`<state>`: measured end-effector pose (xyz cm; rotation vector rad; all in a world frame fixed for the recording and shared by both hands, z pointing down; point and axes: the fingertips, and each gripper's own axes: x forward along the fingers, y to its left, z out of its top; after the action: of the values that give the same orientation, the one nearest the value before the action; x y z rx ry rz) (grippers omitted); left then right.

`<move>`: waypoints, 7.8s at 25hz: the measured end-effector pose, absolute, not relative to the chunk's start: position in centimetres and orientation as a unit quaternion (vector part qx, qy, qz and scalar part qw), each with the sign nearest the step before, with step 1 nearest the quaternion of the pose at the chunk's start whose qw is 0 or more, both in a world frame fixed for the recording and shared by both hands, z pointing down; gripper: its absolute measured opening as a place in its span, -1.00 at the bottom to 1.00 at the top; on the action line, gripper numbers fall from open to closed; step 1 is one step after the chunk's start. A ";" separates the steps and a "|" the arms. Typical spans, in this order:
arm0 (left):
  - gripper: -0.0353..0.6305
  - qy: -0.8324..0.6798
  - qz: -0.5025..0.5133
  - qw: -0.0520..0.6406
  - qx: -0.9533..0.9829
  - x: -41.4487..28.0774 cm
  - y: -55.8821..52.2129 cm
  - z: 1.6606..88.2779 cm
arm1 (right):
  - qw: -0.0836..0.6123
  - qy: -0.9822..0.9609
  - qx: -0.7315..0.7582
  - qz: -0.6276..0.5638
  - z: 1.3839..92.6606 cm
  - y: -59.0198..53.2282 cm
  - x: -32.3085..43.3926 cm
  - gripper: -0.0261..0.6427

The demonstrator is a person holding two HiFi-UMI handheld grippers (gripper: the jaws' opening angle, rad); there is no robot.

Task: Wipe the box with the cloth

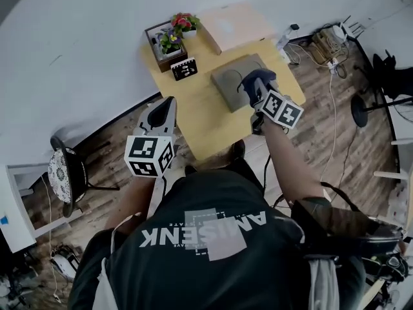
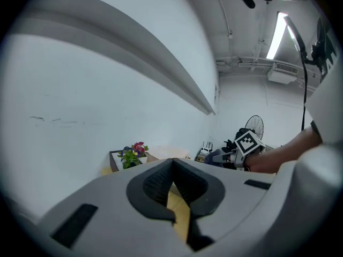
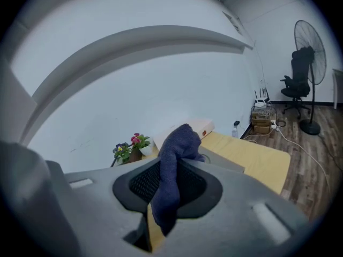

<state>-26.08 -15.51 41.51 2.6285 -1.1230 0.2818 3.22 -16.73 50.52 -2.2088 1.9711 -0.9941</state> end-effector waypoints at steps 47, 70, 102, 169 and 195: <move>-0.89 -0.520 0.148 0.139 0.829 -13.7 -13.1 41.3 | -0.295 0.761 -0.536 -0.214 61.7 -18.1 14.3 -0.71; -0.89 -0.520 0.124 0.132 0.835 -21.4 -11.6 40.5 | -0.319 0.765 -0.500 -0.249 62.3 -15.2 2.0 -0.71; -0.89 -0.517 0.093 0.136 0.840 -19.1 -13.0 39.5 | -0.212 0.844 -0.428 -0.242 55.1 -16.2 -1.4 -0.70; -0.89 -0.559 0.114 0.146 0.808 -22.2 -11.9 40.5 | -0.352 0.789 -0.440 -0.246 62.1 -20.3 -2.2 -0.71; -0.89 -0.562 0.095 0.136 0.810 -17.1 -12.6 39.0 | -0.259 0.849 -0.401 -0.226 54.5 -23.0 -1.6 -0.70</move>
<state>-17.12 -12.64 39.04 2.3459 -1.6270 0.2764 -1.62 -23.01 54.53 -1.5214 3.2235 -0.8575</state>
